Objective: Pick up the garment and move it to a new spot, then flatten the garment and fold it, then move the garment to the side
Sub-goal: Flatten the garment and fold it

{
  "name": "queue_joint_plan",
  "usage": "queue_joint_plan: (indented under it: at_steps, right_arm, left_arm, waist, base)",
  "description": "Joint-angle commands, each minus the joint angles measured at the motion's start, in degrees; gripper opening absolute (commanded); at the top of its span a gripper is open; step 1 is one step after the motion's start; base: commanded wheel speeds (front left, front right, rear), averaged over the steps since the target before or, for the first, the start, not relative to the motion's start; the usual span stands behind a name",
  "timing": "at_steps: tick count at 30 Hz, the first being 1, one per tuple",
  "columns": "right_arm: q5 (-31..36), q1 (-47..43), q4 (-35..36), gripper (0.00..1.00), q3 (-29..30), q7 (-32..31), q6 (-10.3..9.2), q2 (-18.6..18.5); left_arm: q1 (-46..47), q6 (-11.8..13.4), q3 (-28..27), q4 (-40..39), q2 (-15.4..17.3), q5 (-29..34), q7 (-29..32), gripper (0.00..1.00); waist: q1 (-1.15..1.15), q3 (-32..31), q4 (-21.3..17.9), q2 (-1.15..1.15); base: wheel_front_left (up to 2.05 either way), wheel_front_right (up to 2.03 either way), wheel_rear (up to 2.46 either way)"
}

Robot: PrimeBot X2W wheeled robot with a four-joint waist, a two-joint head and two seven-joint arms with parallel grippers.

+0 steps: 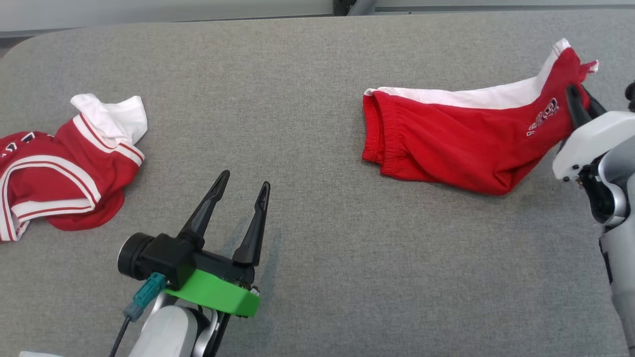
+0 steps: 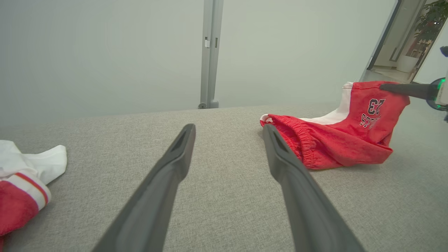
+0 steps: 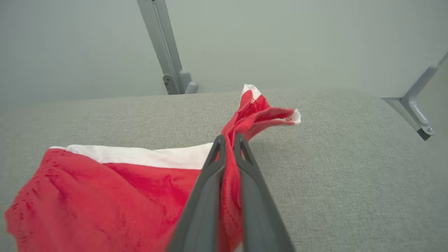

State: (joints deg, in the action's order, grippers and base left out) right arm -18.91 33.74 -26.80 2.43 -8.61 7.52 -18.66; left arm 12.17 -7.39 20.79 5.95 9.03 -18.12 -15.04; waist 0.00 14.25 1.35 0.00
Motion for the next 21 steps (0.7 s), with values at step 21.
queue_joint_plan:
  at_steps: [21]
  right_arm:
    - [4.1, 0.0, 9.6, 0.0, -18.9, -5.7, -0.06, 7.0]
  left_arm:
    - [0.0, -0.2, 1.1, 1.8, -2.0, -1.5, -0.2, 1.0]
  waist:
    - [0.0, 0.0, 6.2, 0.0]
  base:
    - [0.0, 0.0, 0.0]
